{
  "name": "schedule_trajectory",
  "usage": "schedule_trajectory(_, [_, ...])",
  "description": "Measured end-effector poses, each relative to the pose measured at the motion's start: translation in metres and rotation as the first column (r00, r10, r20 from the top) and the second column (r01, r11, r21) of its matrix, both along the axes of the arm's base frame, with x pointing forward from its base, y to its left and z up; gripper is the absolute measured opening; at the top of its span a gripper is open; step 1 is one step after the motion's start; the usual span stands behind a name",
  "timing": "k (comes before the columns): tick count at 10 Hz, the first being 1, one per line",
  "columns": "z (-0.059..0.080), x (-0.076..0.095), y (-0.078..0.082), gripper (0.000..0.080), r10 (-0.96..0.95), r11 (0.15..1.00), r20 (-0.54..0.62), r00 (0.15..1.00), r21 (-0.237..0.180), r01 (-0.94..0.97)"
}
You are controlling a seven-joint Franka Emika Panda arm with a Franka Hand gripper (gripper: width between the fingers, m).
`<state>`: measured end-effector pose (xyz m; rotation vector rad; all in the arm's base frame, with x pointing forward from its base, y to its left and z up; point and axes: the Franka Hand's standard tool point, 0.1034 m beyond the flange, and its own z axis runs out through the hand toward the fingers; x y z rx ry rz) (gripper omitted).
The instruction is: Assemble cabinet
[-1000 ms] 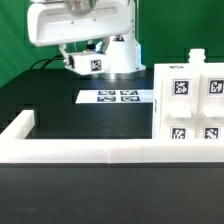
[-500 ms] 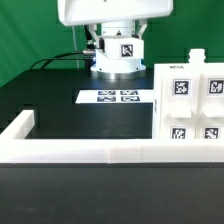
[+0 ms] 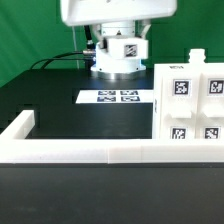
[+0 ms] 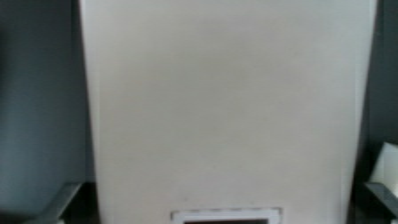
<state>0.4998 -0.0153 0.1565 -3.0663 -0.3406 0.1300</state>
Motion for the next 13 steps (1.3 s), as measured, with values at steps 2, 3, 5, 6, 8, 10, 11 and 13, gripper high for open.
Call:
schedule_trajectory(2, [0.018,0.019,0.021,0.0560,-0.010,1.000,-0.004,1.000,0.002,0.010])
schedule_trajectory(3, [0.024,0.028,0.032,0.0560,0.003,1.000,0.011,1.000,0.005,-0.003])
schedule_trajectory(5, [0.028,0.047,0.045,0.0560,0.035,0.999,0.022,0.999,0.008,-0.035])
schedule_trajectory(6, [0.027,0.049,0.050,0.0560,0.053,0.999,0.024,0.998,0.009,-0.053])
schedule_trajectory(8, [0.025,0.047,0.048,0.0560,0.050,0.999,0.020,0.999,0.010,-0.050])
schedule_trajectory(10, [0.024,0.049,0.052,0.0560,0.044,0.999,0.014,0.999,0.010,-0.044])
schedule_trajectory(11, [0.027,0.060,0.063,0.0560,0.053,0.998,0.010,0.999,0.013,-0.054])
schedule_trajectory(13, [0.029,0.087,0.075,0.0560,0.067,0.998,0.026,0.997,0.019,-0.067])
